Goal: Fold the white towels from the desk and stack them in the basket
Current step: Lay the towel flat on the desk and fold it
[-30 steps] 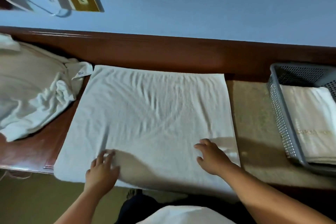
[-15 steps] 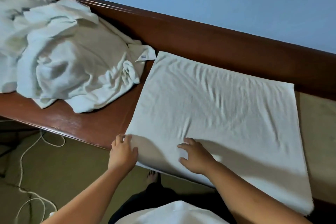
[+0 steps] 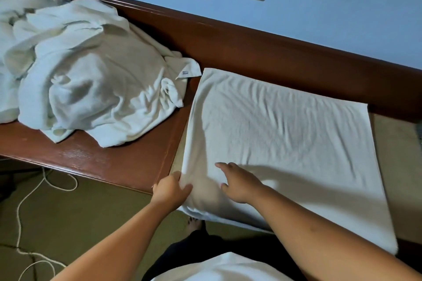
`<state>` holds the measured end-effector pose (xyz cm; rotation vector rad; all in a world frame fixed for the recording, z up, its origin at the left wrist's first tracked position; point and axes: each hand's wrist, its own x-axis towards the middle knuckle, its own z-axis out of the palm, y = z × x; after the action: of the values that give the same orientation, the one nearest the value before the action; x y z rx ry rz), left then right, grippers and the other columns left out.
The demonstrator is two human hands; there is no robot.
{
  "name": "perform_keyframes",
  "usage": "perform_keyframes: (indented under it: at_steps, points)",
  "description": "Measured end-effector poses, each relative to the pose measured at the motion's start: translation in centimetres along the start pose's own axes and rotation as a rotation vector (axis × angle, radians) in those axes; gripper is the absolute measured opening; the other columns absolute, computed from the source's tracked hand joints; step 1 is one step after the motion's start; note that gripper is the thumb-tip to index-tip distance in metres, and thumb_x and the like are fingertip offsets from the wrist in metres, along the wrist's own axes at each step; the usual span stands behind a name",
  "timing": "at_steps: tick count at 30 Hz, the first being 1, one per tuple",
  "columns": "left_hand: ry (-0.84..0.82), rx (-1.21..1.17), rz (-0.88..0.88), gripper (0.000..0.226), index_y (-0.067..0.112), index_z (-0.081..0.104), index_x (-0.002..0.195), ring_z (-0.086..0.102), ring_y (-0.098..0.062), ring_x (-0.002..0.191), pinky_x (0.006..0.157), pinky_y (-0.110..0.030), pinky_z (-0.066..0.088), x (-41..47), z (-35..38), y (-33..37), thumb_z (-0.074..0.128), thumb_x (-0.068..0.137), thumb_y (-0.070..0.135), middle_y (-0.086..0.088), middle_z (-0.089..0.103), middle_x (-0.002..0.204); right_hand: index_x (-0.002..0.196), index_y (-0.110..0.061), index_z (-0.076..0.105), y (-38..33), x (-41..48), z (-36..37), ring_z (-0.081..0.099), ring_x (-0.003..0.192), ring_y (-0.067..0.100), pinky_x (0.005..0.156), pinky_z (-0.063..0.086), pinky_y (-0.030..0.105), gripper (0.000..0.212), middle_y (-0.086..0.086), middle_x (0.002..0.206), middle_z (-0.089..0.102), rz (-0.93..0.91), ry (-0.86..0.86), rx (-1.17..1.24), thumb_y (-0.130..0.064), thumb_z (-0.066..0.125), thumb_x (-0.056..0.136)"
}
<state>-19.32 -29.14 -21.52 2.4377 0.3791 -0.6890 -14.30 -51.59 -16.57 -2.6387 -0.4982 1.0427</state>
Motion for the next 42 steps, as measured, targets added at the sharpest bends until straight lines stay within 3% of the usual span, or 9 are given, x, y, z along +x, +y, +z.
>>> perform_keyframes:
  at_steps: [6,10,13,19,26,29,35,39,42]
  points:
    - [-0.002,-0.126,0.279,0.023,0.022,0.051,0.099,0.060,-0.019,0.083,0.072,-0.038,0.047,-4.9,1.0,0.0,0.065,0.082,0.028,0.007,0.062,0.089,0.158,-0.039,-0.003,-4.3,1.8,-0.7,0.058,0.089,0.031,0.065,0.039,0.038,0.093,0.012,0.128,0.045,-0.228,0.155,-0.354,-0.002,0.050,0.092]
    - [-0.013,-0.168,0.382,0.031,0.024,0.048,0.110,0.052,-0.011,0.079,0.068,-0.028,0.038,-7.5,2.4,0.4,0.060,0.082,0.015,0.009,0.057,0.089,0.144,-0.022,0.040,-5.5,2.0,-1.3,0.061,0.106,0.034,0.075,0.040,0.037,0.055,0.012,0.128,0.052,-0.256,0.106,-0.618,-0.004,0.048,0.093]
    - [-0.056,-0.150,0.329,0.045,0.026,0.045,0.120,0.049,-0.007,0.072,0.062,-0.016,0.034,-8.7,3.7,0.6,0.055,0.080,0.009,0.010,0.053,0.083,0.124,-0.015,0.055,-3.6,0.8,-1.2,0.062,0.112,0.032,0.085,0.044,0.036,0.030,0.008,0.124,0.061,-0.167,0.101,-0.695,-0.009,0.046,0.097]
    - [-0.147,-0.080,0.243,0.043,0.029,0.041,0.119,0.055,-0.017,0.069,0.061,-0.031,0.036,-12.0,9.3,5.7,0.051,0.081,0.010,0.004,0.057,0.080,0.107,-0.013,0.056,5.6,-6.3,-0.5,0.065,0.098,0.035,0.068,0.033,0.034,0.022,0.011,0.106,0.069,-0.050,0.286,-0.558,-0.003,0.049,0.089]
    - [-0.548,-0.294,0.389,0.058,0.041,0.043,0.140,0.064,-0.011,0.083,0.075,-0.023,0.053,-16.4,20.7,17.2,0.062,0.092,0.015,0.010,0.060,0.100,0.121,-0.015,0.053,19.4,-16.9,1.5,0.065,0.103,0.033,0.079,0.045,0.036,0.034,0.007,0.112,0.070,0.433,0.385,-0.482,-0.004,0.046,0.089]
    - [-0.569,-0.351,0.322,0.037,0.044,0.059,0.121,0.063,-0.007,0.086,0.072,-0.022,0.055,-17.2,23.8,17.7,0.068,0.093,0.020,0.011,0.059,0.105,0.132,-0.012,0.044,24.8,-20.7,3.9,0.063,0.108,0.033,0.078,0.044,0.037,0.040,0.010,0.122,0.063,0.642,0.325,-0.349,-0.008,0.042,0.093]
    - [-0.162,-0.255,0.047,0.028,0.017,0.061,0.111,0.066,-0.021,0.091,0.085,-0.035,0.054,-14.6,21.8,13.3,0.072,0.086,0.015,0.001,0.063,0.101,0.116,-0.014,0.055,27.6,-23.8,9.8,0.063,0.101,0.030,0.074,0.049,0.035,0.030,0.009,0.118,0.062,0.748,0.215,0.163,-0.036,0.052,0.096]
    - [-0.012,-0.395,-0.161,0.037,0.017,0.051,0.115,0.063,-0.017,0.086,0.069,-0.033,0.053,-12.7,19.2,13.2,0.075,0.087,0.022,-0.001,0.063,0.105,0.112,-0.009,0.061,26.4,-22.3,12.8,0.060,0.092,0.025,0.070,0.047,0.031,0.036,0.013,0.116,0.064,0.759,0.232,0.736,-0.040,0.061,0.095]
    - [-0.022,-0.653,-0.317,0.060,0.014,0.042,0.131,0.059,-0.020,0.098,0.079,-0.043,0.056,-11.2,19.3,13.5,0.079,0.086,0.024,-0.004,0.056,0.123,0.133,-0.014,0.054,24.9,-20.7,13.8,0.054,0.116,0.026,0.092,0.052,0.043,0.054,0.004,0.131,0.054,0.856,0.234,1.318,-0.040,0.072,0.090]
